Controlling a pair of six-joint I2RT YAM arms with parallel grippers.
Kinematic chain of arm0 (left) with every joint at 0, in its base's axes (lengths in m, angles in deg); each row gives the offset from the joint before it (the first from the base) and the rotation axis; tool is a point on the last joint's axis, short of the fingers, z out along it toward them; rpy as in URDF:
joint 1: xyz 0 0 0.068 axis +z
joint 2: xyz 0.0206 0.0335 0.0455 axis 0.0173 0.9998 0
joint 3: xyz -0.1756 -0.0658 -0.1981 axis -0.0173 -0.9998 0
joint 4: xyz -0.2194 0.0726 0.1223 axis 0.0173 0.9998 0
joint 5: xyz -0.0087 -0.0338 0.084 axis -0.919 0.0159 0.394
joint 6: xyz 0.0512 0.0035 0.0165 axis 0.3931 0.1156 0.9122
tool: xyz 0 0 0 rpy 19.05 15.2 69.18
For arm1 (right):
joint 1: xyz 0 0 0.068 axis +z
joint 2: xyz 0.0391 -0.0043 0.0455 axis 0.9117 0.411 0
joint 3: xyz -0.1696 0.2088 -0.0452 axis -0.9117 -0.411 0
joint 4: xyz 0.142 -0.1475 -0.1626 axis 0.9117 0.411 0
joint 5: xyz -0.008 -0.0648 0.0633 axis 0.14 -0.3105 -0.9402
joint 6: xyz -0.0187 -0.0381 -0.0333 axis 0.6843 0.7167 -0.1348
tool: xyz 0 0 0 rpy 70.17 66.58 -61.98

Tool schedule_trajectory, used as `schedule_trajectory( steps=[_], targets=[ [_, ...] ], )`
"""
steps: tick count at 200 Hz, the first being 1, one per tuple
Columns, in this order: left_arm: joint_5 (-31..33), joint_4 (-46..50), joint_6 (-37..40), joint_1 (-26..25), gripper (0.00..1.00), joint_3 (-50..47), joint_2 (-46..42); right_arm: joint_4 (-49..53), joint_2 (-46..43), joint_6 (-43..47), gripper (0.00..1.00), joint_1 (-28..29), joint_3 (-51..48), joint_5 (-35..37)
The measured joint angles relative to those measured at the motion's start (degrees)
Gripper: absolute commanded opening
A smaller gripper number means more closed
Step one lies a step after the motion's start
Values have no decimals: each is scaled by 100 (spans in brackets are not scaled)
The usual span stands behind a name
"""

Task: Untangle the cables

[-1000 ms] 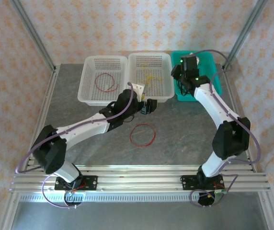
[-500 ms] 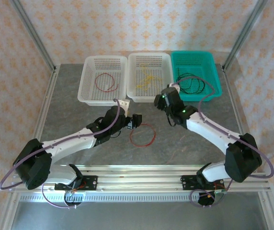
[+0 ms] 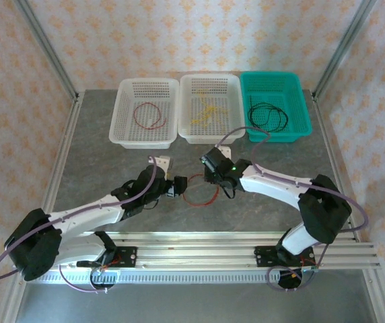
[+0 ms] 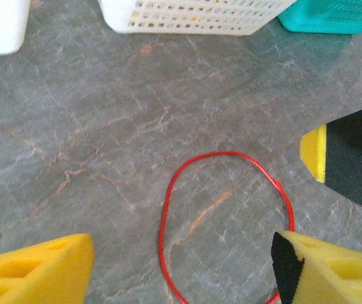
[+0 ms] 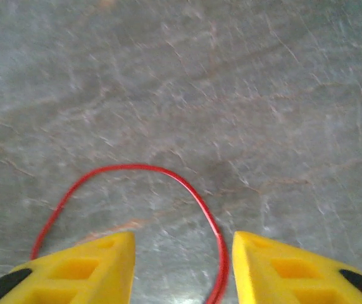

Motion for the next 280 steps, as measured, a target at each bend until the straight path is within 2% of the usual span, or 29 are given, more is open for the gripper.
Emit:
schedule_trajectory(
  steps=[48,112,195,280],
  targets=[
    [-2,-129,-343,-223,76,-437,-155,382,404,197,34,-20,24,-87],
    [0,-378,-485,-247,75,-468,-20,428,704,374,22,-177,92,-466],
    [-2,-428,-483,-247,75,-466,227,363,1025,415,25,-212,188,-649],
    [-26,-527,-619,-232,74,-466,407,74,914,378,6,-216,46,-669]
  ],
)
